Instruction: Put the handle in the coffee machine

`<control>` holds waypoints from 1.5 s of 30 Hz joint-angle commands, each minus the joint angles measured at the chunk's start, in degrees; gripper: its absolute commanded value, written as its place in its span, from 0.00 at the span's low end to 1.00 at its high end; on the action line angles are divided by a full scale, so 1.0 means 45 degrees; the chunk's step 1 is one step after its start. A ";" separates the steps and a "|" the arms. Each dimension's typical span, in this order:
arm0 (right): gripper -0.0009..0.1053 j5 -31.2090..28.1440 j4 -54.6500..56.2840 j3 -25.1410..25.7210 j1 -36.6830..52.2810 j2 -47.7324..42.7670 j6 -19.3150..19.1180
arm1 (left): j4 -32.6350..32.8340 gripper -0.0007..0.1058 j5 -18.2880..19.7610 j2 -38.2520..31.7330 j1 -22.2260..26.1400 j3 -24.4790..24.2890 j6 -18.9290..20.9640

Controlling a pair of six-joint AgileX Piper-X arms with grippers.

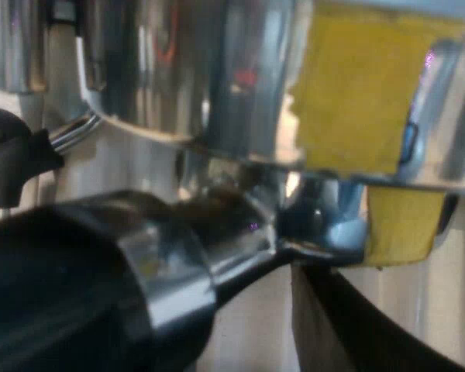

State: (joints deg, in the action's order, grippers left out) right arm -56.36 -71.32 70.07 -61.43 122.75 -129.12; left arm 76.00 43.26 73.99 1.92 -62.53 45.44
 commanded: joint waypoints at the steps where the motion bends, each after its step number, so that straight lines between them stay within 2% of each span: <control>1: 0.32 0.0305 -0.0726 0.0254 -0.0016 -0.4658 -0.0038 | 0.0632 0.01 0.1325 -0.0163 -0.0351 0.0200 0.0170; 8: 0.32 0.0282 -0.0614 0.0254 -0.0016 -0.5037 -0.0086 | 0.0526 0.01 0.1391 -0.0183 -0.1563 0.0502 0.0515; 12: 0.32 0.0241 -0.0614 0.0254 -0.0016 -0.5133 -0.0634 | 0.0323 0.01 0.1451 -0.0267 -0.2443 0.0502 0.0785; 16: 0.32 -0.0273 -0.0614 0.0254 -0.0069 -0.5133 -0.0702 | 0.0202 0.01 0.1451 -0.0265 -0.2715 0.0502 0.0795; 19: 0.32 -0.1190 -0.0268 0.0212 -0.0193 -0.5308 -0.0946 | 0.0029 0.01 0.1451 -0.0265 -0.2711 0.0502 0.0997; 23: 0.32 -0.1416 0.1756 -0.0017 -0.0424 -0.5978 -0.0854 | -0.0028 0.01 0.1451 -0.0265 -0.2711 0.0502 0.1079; 25: 0.32 -0.1415 0.2932 -0.0230 -0.0523 -0.6456 -0.0250 | -0.0128 0.01 0.1451 -0.0265 -0.2711 0.0502 0.1179; 27: 0.32 -0.1300 0.5155 -0.0684 -0.0655 -0.7223 0.1434 | -0.0348 0.01 0.1451 -0.0265 -0.2711 0.0502 0.1397; 28: 0.32 -0.1213 0.5812 -0.0770 -0.0651 -0.7365 0.1760 | -0.0378 0.01 0.1451 -0.0265 -0.2711 0.0502 0.1414; 30: 0.30 -0.0770 0.8295 -0.1171 -0.0759 -0.8097 0.3558 | -0.0552 0.01 0.1451 -0.0265 -0.2711 0.0502 0.1587; 31: 0.29 -0.0612 0.8969 -0.1262 -0.0759 -0.8370 0.3898 | -0.0562 0.01 0.1451 -0.0293 -0.2711 0.0502 0.1591; 33: 0.27 0.0151 1.1380 -0.1365 -0.0759 -0.9001 0.5111 | -0.0692 0.01 0.1451 -0.0292 -0.2711 0.0502 0.1611; 35: 0.27 0.0329 1.2531 -0.1358 -0.0759 -0.9406 0.5609 | -0.0745 0.01 0.1480 -0.0292 -0.2711 0.0502 0.1606; 37: 0.27 0.0406 1.3618 -0.1358 -0.0786 -0.9689 0.5648 | -0.0810 0.01 0.1536 -0.0292 -0.2711 0.0502 0.1679; 45: 0.27 0.0758 1.7709 -0.1358 -0.1639 -1.0914 0.7072 | -0.1030 0.01 0.1688 -0.0292 -0.2711 0.0502 0.2227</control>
State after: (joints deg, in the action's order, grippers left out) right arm -53.32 3.21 64.11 -67.71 74.12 -98.35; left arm 71.60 42.79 72.80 -8.69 -60.18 54.37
